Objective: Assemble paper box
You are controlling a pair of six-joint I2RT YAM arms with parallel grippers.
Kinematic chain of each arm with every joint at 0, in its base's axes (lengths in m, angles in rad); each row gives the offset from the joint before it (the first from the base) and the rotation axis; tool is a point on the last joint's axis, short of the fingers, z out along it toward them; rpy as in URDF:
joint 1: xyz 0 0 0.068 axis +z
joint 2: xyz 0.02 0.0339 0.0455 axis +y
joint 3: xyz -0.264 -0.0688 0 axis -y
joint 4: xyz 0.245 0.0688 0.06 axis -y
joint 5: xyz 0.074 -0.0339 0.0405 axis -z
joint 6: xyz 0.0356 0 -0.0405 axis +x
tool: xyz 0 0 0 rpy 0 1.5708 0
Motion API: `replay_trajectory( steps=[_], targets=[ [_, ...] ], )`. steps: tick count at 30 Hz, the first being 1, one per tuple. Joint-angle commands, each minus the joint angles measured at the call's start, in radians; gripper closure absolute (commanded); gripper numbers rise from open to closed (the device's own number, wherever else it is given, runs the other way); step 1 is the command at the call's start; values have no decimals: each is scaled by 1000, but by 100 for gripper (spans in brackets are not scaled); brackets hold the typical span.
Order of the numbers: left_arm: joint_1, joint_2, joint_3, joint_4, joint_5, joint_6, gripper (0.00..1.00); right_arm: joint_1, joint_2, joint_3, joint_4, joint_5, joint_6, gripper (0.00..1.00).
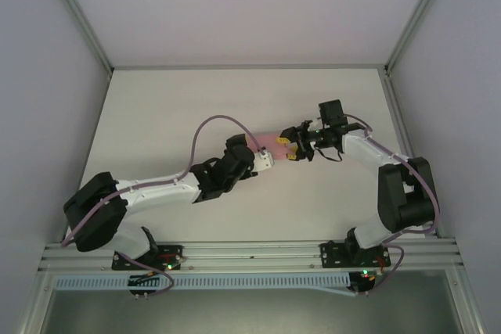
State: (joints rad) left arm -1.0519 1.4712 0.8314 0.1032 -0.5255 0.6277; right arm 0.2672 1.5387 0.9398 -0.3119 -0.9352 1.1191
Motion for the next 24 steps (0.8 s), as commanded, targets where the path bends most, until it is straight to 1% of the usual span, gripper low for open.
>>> replay_trajectory(
  steps=[1, 3, 6, 8, 9, 10, 11, 12, 13, 15, 16, 17, 18, 20, 24],
  targets=[
    [0, 17, 42, 10, 23, 2, 31, -3, -32, 27, -62, -43, -28, 71],
    [-1, 20, 51, -3, 39, -10, 39, -2, -28, 28, -73, -47, -39, 68],
    [0, 22, 59, -25, 65, -18, 46, -2, -30, 20, -70, -37, -39, 59],
    [0, 25, 70, -46, 55, -33, 49, -3, -46, 1, -4, -28, 0, 59],
    [1, 22, 73, -62, 61, -34, 49, -3, -60, -7, 36, -21, 22, 57],
    [1, 15, 75, -77, 67, -37, 53, -1, -78, -17, 92, -15, 45, 57],
    [2, 7, 75, -93, 78, -43, 55, -2, -95, -24, 132, -5, 61, 54],
    [3, -1, 79, -111, 90, -50, 55, -2, -112, -26, 151, 16, 64, 43],
    [4, -9, 82, -129, 103, -58, 58, -2, -127, -24, 153, 45, 54, 30],
    [6, -21, 103, -188, 134, -84, 60, -6, -161, -31, 154, 124, 33, 24],
    [9, -28, 111, -218, 153, -93, 60, -7, -183, -43, 160, 175, 23, 15],
    [10, -34, 118, -242, 166, -100, 60, -8, -212, -62, 175, 228, 17, 1],
    [13, -41, 120, -258, 169, -105, 60, -11, -253, -90, 207, 295, 7, 0],
    [30, -50, 136, -335, 217, -105, 60, -17, -328, -125, 228, 411, -45, 0],
    [84, -7, 229, -613, 385, -84, 59, -39, -472, -127, 155, 635, -286, 0]
  ],
)
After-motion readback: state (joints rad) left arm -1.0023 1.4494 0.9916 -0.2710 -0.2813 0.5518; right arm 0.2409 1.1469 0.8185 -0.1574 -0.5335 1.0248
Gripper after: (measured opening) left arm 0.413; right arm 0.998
